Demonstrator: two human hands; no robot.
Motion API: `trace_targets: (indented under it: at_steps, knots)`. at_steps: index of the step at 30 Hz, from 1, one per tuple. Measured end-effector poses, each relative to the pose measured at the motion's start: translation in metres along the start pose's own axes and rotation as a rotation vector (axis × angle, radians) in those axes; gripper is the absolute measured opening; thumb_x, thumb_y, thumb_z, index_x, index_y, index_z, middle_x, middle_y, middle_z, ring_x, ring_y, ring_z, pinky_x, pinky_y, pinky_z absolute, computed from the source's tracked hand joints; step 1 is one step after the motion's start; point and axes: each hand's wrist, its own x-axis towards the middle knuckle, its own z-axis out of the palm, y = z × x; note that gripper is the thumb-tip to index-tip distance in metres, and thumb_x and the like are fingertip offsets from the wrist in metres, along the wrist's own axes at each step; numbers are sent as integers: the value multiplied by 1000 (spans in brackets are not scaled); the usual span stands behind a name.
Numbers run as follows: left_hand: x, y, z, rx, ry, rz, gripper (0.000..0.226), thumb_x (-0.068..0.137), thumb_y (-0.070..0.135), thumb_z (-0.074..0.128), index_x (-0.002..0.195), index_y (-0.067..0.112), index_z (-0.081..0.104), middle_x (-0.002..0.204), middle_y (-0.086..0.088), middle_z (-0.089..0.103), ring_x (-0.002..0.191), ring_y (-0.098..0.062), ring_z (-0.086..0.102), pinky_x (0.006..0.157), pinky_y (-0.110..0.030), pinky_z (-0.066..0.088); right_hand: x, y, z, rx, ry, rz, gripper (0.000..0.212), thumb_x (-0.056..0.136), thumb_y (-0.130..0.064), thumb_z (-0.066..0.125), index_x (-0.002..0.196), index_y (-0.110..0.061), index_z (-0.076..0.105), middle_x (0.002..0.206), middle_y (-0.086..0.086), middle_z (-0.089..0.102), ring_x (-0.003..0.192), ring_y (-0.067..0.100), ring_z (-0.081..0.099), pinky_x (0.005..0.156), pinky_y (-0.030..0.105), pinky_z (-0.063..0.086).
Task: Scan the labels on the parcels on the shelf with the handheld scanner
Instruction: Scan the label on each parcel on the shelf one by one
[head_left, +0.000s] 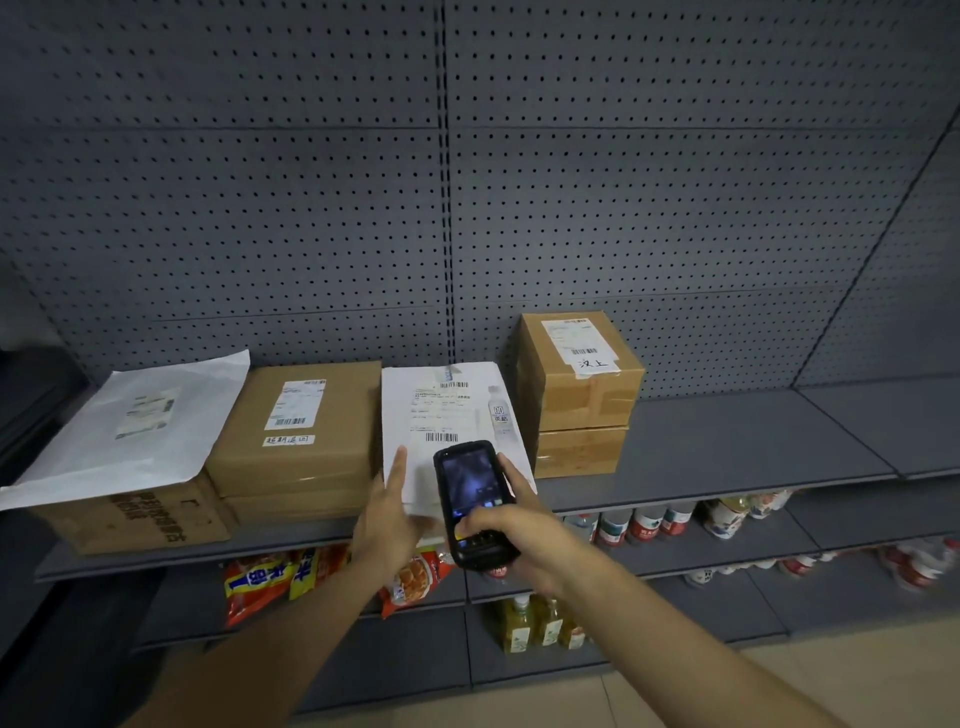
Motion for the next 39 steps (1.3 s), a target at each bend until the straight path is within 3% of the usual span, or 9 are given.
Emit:
trace_targets:
  at_steps: [6,12,14,21,24,28,31,36,39]
  knots:
    - [64,-12,14,-20,-106,-16,111,77,28,77,149,41,-6,151,-8,28,127,-29,47,96,-44,48,75,-4,-9,61,60,72,98,64,20,67,142,-33,41,126,16,58,109,36,61,75,42,58]
    - [118,-20,35,-36,-183,-80,117,71,28,81,148,45,-5,150,-7,27,127,-30,47,98,-46,46,135,0,-15,103,144,92,102,50,11,73,136,-36,46,121,17,64,108,39,63,80,46,58]
    - [132,-23,40,-39,-206,-91,115,73,29,80,148,43,-5,150,-7,28,127,-28,47,98,-42,46,152,2,-18,124,158,98,107,41,6,75,135,-37,48,120,18,65,106,39,64,74,43,57]
    - [158,-27,56,-26,-235,-118,108,79,29,74,150,37,-7,150,-8,27,125,-29,47,91,-37,46,184,6,-38,175,117,104,75,64,24,63,111,-34,59,103,16,67,90,32,64,67,38,54]
    - [160,-26,64,-13,-249,-144,110,78,28,75,150,39,-7,148,-8,29,122,-29,49,91,-40,50,194,7,-49,151,114,126,81,52,13,67,120,-29,57,103,15,68,92,32,65,67,39,55]
    - [159,-25,76,-17,-253,-169,110,78,28,76,150,40,-8,149,-9,26,123,-29,48,92,-40,48,207,8,-63,122,107,156,77,48,7,68,113,-32,59,101,11,70,92,31,66,67,39,55]
    - [158,-22,86,-105,-273,-177,109,79,23,75,150,37,-8,151,-11,20,131,-30,40,102,-42,44,214,13,-73,126,87,179,82,48,8,67,122,-28,57,104,14,69,90,31,66,64,39,55]
    - [163,-21,88,-119,-321,-192,114,76,19,77,150,35,-8,154,-10,14,137,-30,33,108,-45,38,219,22,-84,119,69,224,87,49,5,70,127,-28,53,113,17,68,98,35,64,77,49,54]
    - [166,-24,82,-65,-352,-166,113,77,17,77,150,34,-8,157,-9,6,140,-31,29,110,-47,37,221,22,-84,130,59,223,88,48,7,69,128,-25,53,106,16,69,91,34,65,68,42,55]
